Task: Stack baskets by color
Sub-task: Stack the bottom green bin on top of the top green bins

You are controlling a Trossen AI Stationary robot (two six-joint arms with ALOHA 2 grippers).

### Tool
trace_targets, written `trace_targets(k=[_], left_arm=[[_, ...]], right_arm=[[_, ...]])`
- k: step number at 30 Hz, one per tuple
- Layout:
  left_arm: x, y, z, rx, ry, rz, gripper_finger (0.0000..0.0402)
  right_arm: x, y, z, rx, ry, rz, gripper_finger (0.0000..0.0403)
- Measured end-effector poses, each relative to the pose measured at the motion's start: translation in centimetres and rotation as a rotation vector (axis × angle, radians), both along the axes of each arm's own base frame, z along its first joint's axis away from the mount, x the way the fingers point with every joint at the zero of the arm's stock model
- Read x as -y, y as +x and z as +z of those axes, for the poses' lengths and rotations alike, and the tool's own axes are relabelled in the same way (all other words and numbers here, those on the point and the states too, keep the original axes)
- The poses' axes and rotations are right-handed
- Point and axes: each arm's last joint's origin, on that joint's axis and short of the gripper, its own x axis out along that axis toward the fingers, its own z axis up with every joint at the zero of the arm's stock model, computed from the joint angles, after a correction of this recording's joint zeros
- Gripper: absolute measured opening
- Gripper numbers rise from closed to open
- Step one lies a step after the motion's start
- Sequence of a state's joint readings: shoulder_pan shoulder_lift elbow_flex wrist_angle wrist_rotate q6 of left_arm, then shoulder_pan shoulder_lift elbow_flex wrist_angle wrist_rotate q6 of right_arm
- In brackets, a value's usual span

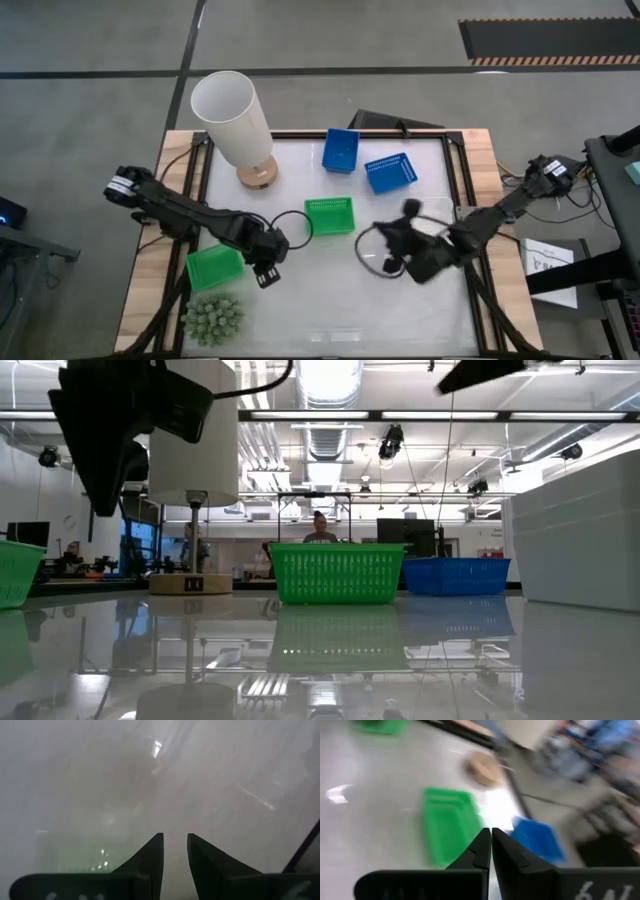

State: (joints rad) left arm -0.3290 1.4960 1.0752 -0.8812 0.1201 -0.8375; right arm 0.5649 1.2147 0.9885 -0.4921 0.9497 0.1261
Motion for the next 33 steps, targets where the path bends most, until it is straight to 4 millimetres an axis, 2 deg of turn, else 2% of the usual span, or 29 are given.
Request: trace_targets(k=[4, 7, 11, 15, 21, 28, 33], left_arm=[[0.2, 0.3, -0.3, -0.005, 0.009, -0.031, 0.0069], [0.6, 0.1, -0.2, -0.001, 0.009, -0.048, 0.0069], [1.3, -0.4, 0.2, -0.008, -0.023, -0.028, 0.007], [2.0, -1.3, 0.2, -0.127, -0.077, 0.115, 0.0069], [2.9, -4.3, -0.1, -0.408, -0.013, 0.291, 0.007], [3.4, -4.1, 0.1, -0.356, -0.037, 0.302, 0.0076], [3.4, -4.0, 0.0, -0.328, -0.032, 0.208, 0.0119]], right_arm=[[1.5, 2.5, -0.6, 0.045, 0.062, 0.243, 0.0008], [2.9, 3.3, -0.5, 0.085, 0.093, 0.338, 0.0008], [4.9, 3.3, -0.1, 0.116, 0.105, 0.329, 0.0008], [6.4, 2.9, 0.8, 0.148, 0.093, 0.288, 0.0008], [6.6, 2.1, 1.3, 0.137, 0.099, 0.313, 0.0008], [6.6, 1.9, 1.3, 0.121, 0.106, 0.339, 0.0008], [6.6, 1.8, 1.1, 0.101, 0.103, 0.339, 0.0008]])
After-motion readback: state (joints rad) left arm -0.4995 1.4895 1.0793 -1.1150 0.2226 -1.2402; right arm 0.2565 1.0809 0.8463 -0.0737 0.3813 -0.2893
